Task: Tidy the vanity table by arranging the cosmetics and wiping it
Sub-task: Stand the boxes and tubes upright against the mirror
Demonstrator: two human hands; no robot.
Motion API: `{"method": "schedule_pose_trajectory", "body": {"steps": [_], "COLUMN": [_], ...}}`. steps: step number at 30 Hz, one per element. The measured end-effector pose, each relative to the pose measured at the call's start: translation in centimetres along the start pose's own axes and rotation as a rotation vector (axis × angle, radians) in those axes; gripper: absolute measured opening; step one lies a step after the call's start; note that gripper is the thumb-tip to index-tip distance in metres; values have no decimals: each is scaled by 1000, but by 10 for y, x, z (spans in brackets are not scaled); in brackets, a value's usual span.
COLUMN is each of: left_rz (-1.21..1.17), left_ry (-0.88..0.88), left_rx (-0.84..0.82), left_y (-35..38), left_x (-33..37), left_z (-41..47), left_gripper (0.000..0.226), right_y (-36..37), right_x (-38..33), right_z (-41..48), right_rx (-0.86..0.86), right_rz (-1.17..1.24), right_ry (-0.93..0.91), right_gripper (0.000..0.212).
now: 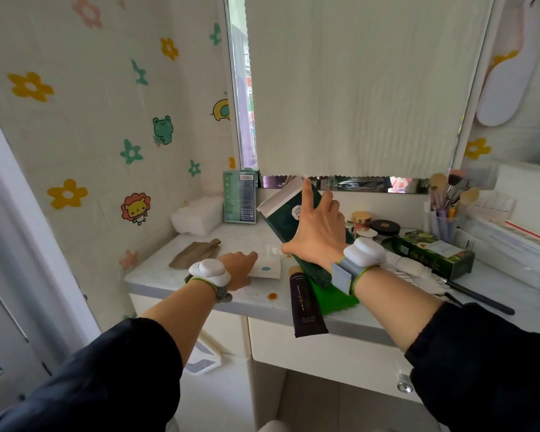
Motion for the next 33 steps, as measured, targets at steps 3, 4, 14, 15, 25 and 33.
{"method": "schedule_pose_trajectory", "body": {"steps": [3, 4, 14, 15, 25, 33], "left_rz": [-14, -37, -1036, -1154, -1703, -1542], "left_ry": [-57, -92, -277, -274, -364, -306], "left_rx": [123, 181, 954, 996, 1177, 1129], "left_y": [0, -2, -80, -89, -142, -144], "left_x": [1, 0, -11, -8, 9, 31], "left_z": [-3, -4, -17, -19, -27, -18], "left_gripper": [29, 30, 30, 29, 22, 14], "right_y": [-1, -2, -8, -9, -17, -20], "right_x": [4, 6, 20, 20, 24, 18], "right_z": [-2, -2, -12, -13, -21, -26], "right_rx": [-3, 0, -10, -13, -29, -89], "right_rz": [-11, -14, -13, -11, -33, -13], "right_ry": [11, 16, 75, 82, 104, 57], "right_gripper": [135, 136, 135, 135, 130, 130]}}
Point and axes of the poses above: each hand's wrist, its own z-axis towards the middle knuckle, its own y-axis out of the palm, x = y × z, the point moved 3 cm from there along z, towards the middle knuckle, and after that the axes turned 7 degrees about y, right-handed, at the moved point
